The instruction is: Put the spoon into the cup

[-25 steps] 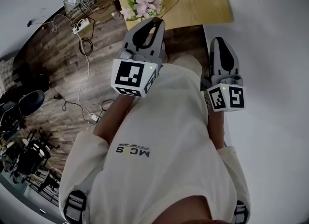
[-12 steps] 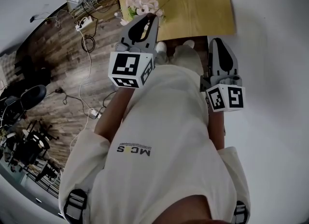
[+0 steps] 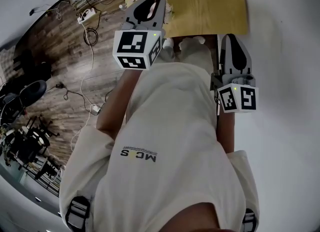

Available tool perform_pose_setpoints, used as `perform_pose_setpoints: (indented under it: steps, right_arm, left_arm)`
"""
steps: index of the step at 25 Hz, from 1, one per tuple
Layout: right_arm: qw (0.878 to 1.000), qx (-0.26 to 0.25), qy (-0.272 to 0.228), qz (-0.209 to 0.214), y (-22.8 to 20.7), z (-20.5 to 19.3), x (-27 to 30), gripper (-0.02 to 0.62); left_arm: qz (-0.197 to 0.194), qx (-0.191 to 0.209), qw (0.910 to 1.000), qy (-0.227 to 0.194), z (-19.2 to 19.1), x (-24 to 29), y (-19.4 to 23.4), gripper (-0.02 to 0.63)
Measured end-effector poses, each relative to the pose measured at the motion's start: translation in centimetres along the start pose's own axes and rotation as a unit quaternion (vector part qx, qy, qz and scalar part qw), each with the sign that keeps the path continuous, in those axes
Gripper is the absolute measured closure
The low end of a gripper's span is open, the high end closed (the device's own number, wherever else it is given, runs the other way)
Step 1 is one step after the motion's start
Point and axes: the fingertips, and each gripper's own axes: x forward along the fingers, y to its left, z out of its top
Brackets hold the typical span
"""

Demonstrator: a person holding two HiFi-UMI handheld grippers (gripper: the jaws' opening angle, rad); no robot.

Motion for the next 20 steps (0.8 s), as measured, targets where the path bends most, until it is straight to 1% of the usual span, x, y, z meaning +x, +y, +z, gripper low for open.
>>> perform_pose_setpoints:
  steps: [3, 9, 15, 20]
  right_arm:
    - [1.000, -0.001, 0.002, 0.000, -0.3, 0.4, 0.6, 0.554]
    - [1.000, -0.005, 0.003, -0.005, -0.7, 0.6, 1.8, 0.554]
    - [1.000, -0.003, 0.018, -0.004, -0.6, 0.1, 2.8, 0.554]
    - [1.000, -0.001, 0.027, -0.012, -0.5, -0.2, 3.1, 0.554]
  left_arm:
    - [-0.005, -0.005, 0.9999, 0.008, -0.5, 1.2, 0.5, 0.554]
    - [-0.002, -0.008, 0.9997, 0.024, -2.0, 3.7, 1.5, 0.554]
    - [0.006, -0.004, 0.9990, 0.044, -3.6, 6.4, 3.0, 0.554]
    - [0.008, 0.006, 0.9979, 0.064, -4.9, 8.5, 3.9, 0.554]
